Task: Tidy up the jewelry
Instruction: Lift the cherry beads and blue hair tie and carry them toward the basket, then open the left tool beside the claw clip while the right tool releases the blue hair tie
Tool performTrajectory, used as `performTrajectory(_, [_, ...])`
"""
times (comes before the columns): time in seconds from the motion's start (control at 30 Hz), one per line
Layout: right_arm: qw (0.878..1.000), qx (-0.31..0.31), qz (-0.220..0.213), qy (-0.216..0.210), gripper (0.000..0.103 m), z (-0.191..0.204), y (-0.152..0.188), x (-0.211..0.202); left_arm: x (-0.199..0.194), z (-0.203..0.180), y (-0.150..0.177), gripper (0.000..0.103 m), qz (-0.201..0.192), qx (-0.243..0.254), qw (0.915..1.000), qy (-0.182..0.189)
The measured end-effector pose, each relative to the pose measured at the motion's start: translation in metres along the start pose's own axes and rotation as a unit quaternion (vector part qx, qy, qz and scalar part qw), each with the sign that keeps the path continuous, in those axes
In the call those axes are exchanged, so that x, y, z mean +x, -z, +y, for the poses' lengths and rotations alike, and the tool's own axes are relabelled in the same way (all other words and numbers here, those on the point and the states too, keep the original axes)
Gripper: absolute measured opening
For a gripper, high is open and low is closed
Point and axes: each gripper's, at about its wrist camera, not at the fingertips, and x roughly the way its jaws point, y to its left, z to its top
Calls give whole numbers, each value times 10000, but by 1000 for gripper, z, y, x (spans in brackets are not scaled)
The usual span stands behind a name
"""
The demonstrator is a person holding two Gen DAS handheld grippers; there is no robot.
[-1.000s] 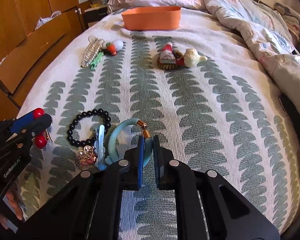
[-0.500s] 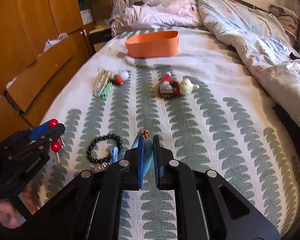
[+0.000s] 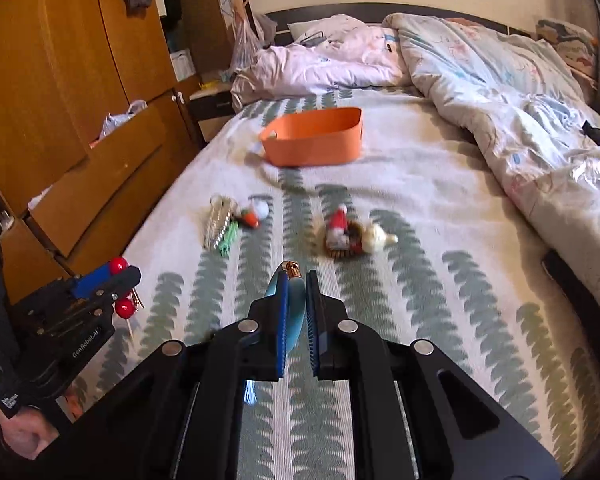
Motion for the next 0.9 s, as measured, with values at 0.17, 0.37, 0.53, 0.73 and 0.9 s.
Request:
performTrajectory(0.17, [9999,28,-118,-38,9,-8,-36,3,9,3,-25,26,-82,55,9999,-54])
performTrajectory(0.37, [10000,-10,-75,51,4,-17,-65,26,22,5,-45,26,-163,125,9997,-115])
performTrajectory(0.53, [9995,-159,180,188,4,-27,-73,66,53,7,-60,26,-37,64,10000,61])
performTrajectory(0.73, [9993,-110,335,121,4,-44,-70,88,82,9,-82,26,14,89,9999,54])
performTrajectory(0.9, [9991,-17,414,120,4,-53,-67,96,105,6,-84,27,136,149,9998,90])
